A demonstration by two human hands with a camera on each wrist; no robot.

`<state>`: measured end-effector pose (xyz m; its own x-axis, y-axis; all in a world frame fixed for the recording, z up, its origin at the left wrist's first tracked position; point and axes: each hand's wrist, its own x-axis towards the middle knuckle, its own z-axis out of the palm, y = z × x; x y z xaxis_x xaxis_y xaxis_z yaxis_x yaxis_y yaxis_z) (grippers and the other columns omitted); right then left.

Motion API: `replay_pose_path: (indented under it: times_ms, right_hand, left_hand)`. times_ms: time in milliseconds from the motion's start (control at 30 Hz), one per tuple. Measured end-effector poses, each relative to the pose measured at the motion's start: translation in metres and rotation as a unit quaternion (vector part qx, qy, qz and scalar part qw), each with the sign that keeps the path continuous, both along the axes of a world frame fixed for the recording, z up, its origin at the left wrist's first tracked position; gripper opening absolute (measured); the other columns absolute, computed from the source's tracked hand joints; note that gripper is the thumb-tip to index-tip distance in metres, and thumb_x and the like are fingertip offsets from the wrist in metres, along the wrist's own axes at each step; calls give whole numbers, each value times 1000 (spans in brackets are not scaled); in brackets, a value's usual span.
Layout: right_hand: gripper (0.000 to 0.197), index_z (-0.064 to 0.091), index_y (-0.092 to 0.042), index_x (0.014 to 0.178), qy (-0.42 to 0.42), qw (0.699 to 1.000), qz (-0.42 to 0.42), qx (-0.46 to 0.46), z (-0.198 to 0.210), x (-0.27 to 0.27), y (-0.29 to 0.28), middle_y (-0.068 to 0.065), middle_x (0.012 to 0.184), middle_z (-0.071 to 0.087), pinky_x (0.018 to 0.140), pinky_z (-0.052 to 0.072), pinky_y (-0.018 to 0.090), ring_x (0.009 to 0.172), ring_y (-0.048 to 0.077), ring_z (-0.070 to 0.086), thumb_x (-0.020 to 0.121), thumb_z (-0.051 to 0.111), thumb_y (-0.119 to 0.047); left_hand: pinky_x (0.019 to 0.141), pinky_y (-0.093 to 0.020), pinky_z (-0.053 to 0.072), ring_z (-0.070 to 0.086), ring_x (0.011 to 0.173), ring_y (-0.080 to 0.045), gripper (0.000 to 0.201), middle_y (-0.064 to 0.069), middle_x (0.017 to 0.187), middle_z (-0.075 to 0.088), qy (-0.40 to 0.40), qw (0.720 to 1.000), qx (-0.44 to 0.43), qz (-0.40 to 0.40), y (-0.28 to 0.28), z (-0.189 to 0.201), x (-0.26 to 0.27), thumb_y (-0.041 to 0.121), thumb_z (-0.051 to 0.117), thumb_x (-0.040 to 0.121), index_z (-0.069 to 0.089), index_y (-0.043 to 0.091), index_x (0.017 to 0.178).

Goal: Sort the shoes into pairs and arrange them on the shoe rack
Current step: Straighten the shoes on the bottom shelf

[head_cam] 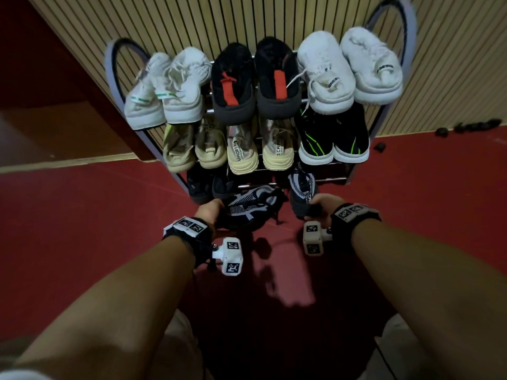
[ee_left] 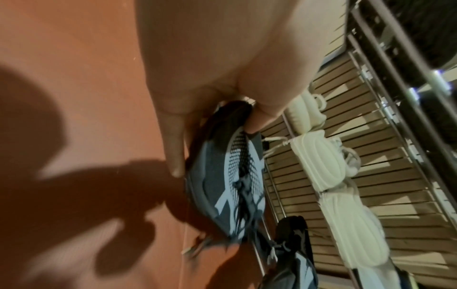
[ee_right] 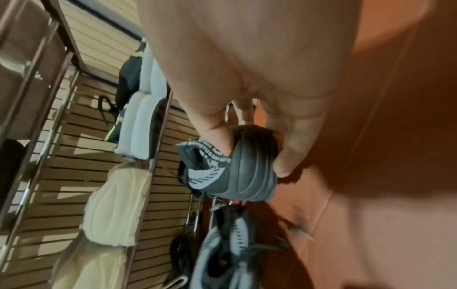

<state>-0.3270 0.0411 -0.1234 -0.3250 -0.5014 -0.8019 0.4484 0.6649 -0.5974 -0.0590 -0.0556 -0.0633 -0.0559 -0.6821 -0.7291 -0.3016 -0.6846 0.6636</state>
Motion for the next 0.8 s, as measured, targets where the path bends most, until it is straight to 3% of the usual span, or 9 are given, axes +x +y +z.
replay_pose_path:
  times_ms: [133, 200, 267, 333, 433, 533, 633, 733, 800]
  right_hand:
    - [20, 52, -4, 108, 24, 999, 37, 14, 1, 4, -21, 16, 81, 56, 60, 49, 40, 65, 30, 54, 88, 48, -8]
    - [20, 49, -3, 109, 19, 997, 61, 32, -1, 8, -30, 16, 77, 53, 59, 44, 38, 61, 30, 50, 92, 42, -9]
    - [19, 49, -4, 107, 11, 997, 56, 42, -6, 10, -39, 16, 75, 52, 51, 44, 31, 57, 28, 49, 92, 40, -11]
    - [22, 53, -7, 107, -10, 999, 40, 31, -16, 10, -44, 13, 74, 54, 46, 45, 26, 55, 26, 51, 88, 43, -14]
    - [19, 61, -7, 97, -19, 1000, 3, 24, -23, 8, -48, 13, 76, 59, 50, 47, 28, 57, 27, 54, 82, 49, -11]
    - [13, 58, -5, 74, -15, 999, -17, 23, -22, 6, -51, 14, 71, 58, 58, 46, 34, 62, 28, 55, 84, 50, -4]
    - [19, 56, -7, 68, -9, 1000, 8, 29, -23, 4, -54, 12, 66, 55, 55, 42, 30, 58, 27, 53, 86, 50, -3]
    - [11, 58, -5, 70, -5, 1000, 1, 26, -24, 6, -56, 16, 71, 59, 63, 50, 36, 64, 30, 57, 80, 54, -1]
    - [7, 62, -5, 77, -7, 1000, 2, 19, -30, 6, -59, 20, 86, 64, 80, 55, 45, 76, 34, 62, 72, 58, -3]
  left_hand:
    - [88, -61, 51, 67, 83, -35, 16, -17, 86, 67, -17, 999, -23, 21, -11, 1, 2, 14, 53, 77, 62, 3, 86]
    - [81, -49, 56, 63, 74, -30, 14, -13, 81, 65, -31, 999, -30, 24, -18, 0, 1, 18, 54, 79, 61, 7, 86]
    - [68, -33, 50, 58, 70, -26, 12, -10, 79, 62, -47, 997, -57, 23, -29, -3, 0, 19, 53, 85, 58, 11, 78]
    - [62, -29, 46, 54, 65, -22, 17, -8, 82, 58, -58, 995, -76, -4, -38, -6, -4, 20, 54, 89, 54, 16, 73]
    - [48, -24, 44, 53, 57, -20, 18, -8, 76, 59, -71, 994, -84, -30, -43, -12, -16, 21, 63, 85, 58, 12, 70]
    - [53, -23, 45, 58, 61, -22, 18, -9, 71, 63, -57, 993, -98, -43, -44, -16, -36, 24, 72, 76, 64, 8, 73]
    - [52, -20, 51, 65, 65, -21, 22, -12, 81, 69, 1, 996, -94, 9, -40, -26, -50, 16, 78, 77, 66, 4, 91]
    - [72, -39, 59, 68, 75, -30, 24, -19, 89, 69, 25, 996, -71, 44, -31, -40, -54, 4, 76, 75, 61, 3, 94]
    - [79, -49, 57, 66, 79, -34, 35, -20, 91, 67, 29, 995, -66, 71, -31, -51, -51, -1, 71, 71, 58, 3, 104]
